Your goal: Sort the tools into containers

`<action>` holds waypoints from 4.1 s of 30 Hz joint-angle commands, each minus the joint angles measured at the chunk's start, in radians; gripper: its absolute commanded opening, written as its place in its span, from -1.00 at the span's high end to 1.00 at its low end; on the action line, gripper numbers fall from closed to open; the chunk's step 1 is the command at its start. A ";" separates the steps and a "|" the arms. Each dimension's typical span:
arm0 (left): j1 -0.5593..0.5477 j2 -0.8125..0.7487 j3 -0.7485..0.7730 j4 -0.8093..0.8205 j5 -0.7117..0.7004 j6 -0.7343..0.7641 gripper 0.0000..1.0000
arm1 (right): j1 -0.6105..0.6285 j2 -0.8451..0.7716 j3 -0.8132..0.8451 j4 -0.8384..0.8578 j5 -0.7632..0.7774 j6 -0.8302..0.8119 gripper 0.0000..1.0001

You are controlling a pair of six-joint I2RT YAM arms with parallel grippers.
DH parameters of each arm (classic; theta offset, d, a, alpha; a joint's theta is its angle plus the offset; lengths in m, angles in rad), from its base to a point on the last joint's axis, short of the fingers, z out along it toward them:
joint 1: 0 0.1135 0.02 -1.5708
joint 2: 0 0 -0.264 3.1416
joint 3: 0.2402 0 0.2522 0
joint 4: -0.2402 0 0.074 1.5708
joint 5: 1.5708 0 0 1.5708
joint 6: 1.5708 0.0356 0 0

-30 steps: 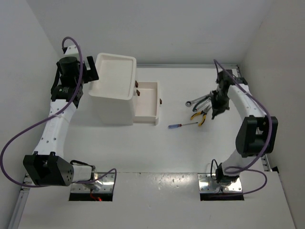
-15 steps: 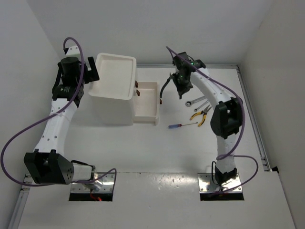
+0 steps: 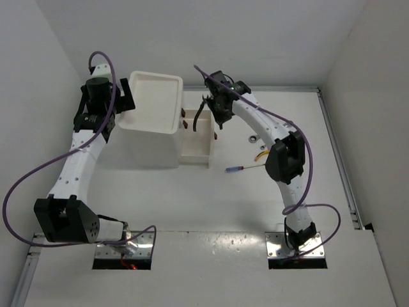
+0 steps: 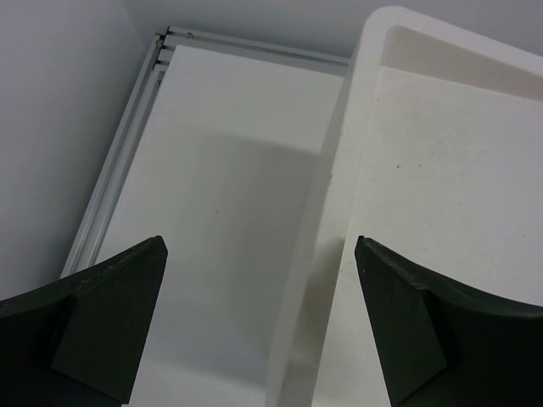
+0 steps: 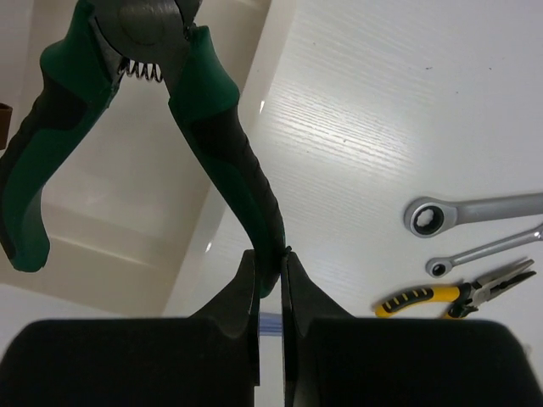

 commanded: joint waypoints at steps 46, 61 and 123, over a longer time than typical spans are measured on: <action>-0.012 0.010 -0.070 0.068 0.006 -0.055 -0.99 | 0.125 0.252 0.120 0.059 -0.022 0.149 1.00; -0.012 0.028 -0.079 0.077 0.006 -0.064 -0.99 | 0.116 0.203 0.108 0.068 -0.011 0.182 0.07; -0.087 0.140 -0.020 -0.030 0.399 0.117 1.00 | -0.048 0.152 -0.323 0.683 -0.843 -0.048 -0.11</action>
